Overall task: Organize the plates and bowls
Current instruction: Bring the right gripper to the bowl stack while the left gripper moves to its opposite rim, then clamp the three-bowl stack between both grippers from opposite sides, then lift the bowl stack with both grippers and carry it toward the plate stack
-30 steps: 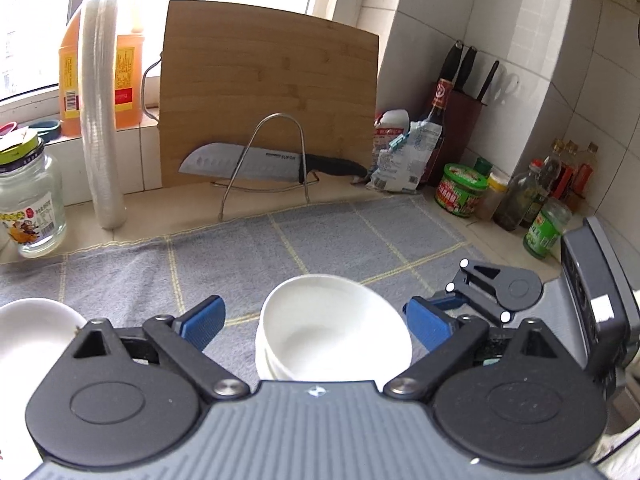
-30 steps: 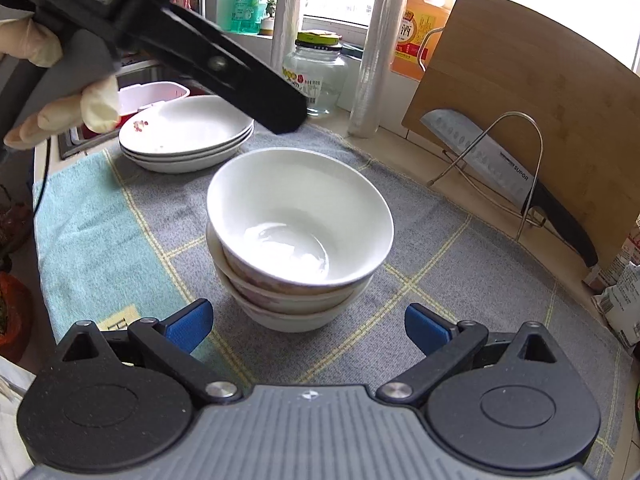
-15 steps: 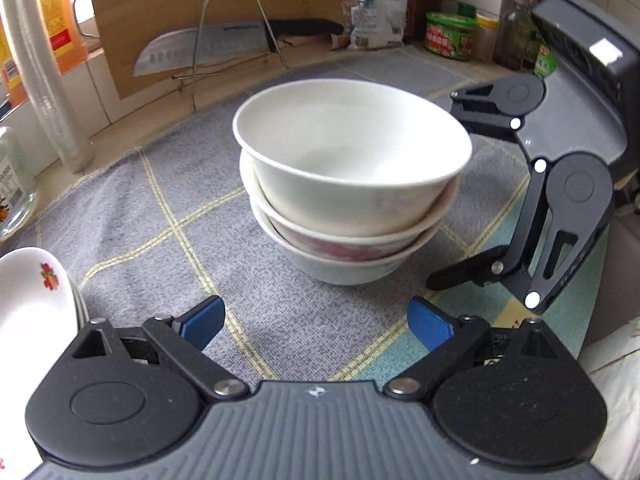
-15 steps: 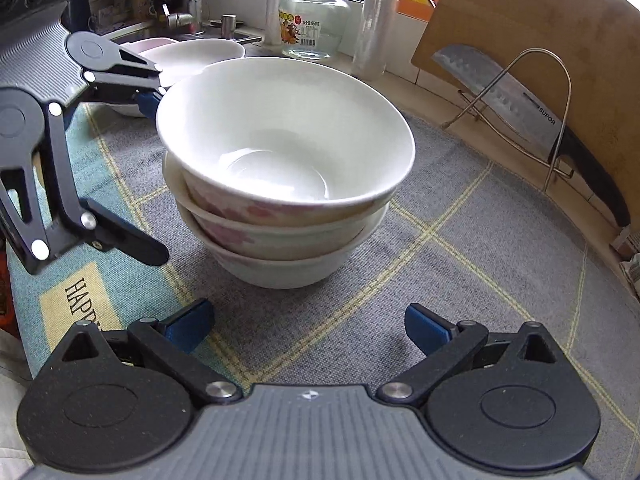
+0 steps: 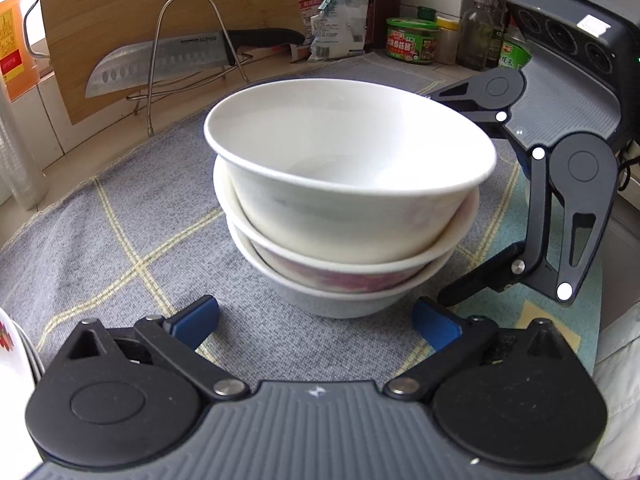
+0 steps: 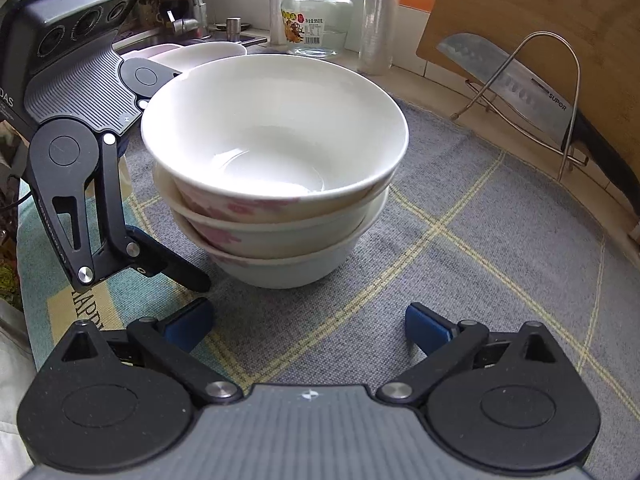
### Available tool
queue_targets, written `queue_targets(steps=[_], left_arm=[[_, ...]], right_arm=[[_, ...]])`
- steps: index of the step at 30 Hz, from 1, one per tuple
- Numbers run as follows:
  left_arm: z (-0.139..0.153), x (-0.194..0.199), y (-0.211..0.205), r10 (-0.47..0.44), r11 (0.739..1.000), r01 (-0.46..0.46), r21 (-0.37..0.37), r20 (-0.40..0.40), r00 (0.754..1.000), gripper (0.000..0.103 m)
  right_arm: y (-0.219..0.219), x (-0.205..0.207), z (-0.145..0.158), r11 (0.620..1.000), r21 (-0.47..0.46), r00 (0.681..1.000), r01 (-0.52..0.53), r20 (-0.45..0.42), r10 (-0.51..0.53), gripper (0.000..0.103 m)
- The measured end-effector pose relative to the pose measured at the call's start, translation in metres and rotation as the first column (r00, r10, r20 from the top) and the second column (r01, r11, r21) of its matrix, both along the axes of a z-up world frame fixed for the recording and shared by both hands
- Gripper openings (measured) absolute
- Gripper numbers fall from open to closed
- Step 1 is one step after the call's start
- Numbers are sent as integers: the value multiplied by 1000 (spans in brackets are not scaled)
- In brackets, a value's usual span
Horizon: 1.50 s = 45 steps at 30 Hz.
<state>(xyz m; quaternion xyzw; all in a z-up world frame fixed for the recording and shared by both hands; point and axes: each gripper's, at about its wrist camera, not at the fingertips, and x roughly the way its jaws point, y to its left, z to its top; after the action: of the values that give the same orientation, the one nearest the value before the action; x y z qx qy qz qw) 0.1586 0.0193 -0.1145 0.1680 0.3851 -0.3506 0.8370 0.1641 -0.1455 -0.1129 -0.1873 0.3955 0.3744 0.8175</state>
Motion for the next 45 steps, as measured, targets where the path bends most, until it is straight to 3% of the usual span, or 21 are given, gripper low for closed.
queue_targets(steps=[13, 21, 25, 30, 35, 45], left_arm=[[4, 19, -7, -85, 995, 88, 47, -49, 995, 103], [5, 28, -10, -138, 987, 143, 73, -73, 988, 103], [7, 29, -12, -176, 978, 183, 97, -76, 981, 102], [10, 27, -13, -237, 964, 242, 109, -59, 970, 93], [10, 34, -9, -265, 958, 272, 93, -77, 961, 81], [9, 35, -10, -314, 943, 321, 88, -84, 946, 77]], right_arm=[[11, 20, 3, 988, -13, 988, -154, -3, 154, 103], [22, 22, 9, 965, -81, 966, -250, 40, 254, 103], [27, 23, 14, 953, -96, 954, -287, 57, 293, 98], [33, 20, 17, 934, -123, 938, -334, 58, 343, 89], [34, 19, 19, 925, -145, 931, -351, 50, 361, 87], [36, 16, 25, 928, -163, 937, -336, 43, 347, 85]])
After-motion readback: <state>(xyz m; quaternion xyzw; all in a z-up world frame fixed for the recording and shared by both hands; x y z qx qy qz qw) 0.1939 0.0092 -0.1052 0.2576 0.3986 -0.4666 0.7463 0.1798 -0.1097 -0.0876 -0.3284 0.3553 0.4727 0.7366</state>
